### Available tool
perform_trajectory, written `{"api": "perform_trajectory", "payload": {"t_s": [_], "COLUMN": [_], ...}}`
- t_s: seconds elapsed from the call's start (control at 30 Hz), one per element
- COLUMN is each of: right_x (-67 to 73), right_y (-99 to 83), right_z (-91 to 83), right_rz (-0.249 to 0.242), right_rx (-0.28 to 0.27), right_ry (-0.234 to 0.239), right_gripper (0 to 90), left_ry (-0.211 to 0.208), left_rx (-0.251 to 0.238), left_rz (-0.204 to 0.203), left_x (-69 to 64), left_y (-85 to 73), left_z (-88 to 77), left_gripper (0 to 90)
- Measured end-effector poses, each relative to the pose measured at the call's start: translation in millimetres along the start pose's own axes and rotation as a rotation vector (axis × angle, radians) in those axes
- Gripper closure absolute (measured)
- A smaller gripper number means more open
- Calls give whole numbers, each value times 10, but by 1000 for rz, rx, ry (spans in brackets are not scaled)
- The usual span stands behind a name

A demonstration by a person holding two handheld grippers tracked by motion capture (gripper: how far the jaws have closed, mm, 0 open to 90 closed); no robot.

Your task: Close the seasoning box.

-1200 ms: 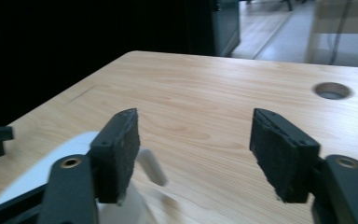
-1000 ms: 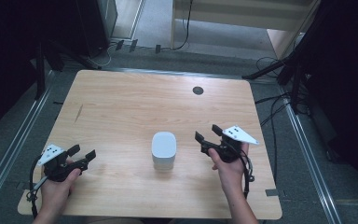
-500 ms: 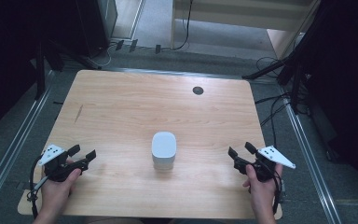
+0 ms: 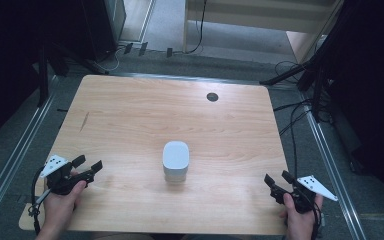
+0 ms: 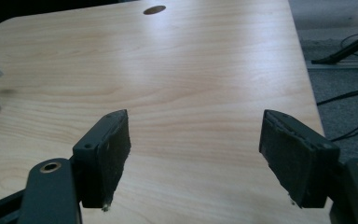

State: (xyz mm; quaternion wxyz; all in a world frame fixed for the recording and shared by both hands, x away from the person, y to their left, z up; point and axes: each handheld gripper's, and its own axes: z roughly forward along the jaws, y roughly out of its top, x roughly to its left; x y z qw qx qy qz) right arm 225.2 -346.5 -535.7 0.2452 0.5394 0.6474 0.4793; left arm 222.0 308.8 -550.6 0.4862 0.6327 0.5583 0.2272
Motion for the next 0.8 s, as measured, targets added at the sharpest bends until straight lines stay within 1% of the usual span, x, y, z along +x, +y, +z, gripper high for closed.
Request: {"api": "perform_trajectory", "payload": {"t_s": [0.17,0.27,0.3,0.37,0.47,0.57,0.67,0.77,0.8], "right_x": [-99,-135,-142,-138,-81,-51,-54,-53,-53], "right_y": [-89,-132,-135,-139,-155,-160,-157,-158,-158], "right_z": [-74,-93,-104,-113,-125,-126,-118,-120,-120], "right_rz": [5,10,11,1,-43,-58,-55,-55,-47], "right_rx": [-2,10,1,1,2,11,16,14,10], "right_ry": [-29,-42,-42,-53,-81,-91,-93,-97,-101], "right_gripper": [258,261,261,263,275,277,282,287,292], "left_ry": [0,0,1,4,4,11,15,14,18], "left_rx": [0,1,1,1,4,6,7,-4,-11], "left_rz": [-1,-3,1,3,9,9,2,-4,-8], "left_x": [1,-4,-3,-6,-13,-15,-4,1,-1], "left_y": [0,-1,0,0,0,1,4,2,1], "left_z": [1,2,1,3,7,10,7,3,-3], "left_gripper": [251,251,251,252,253,255,265,309,309]}}
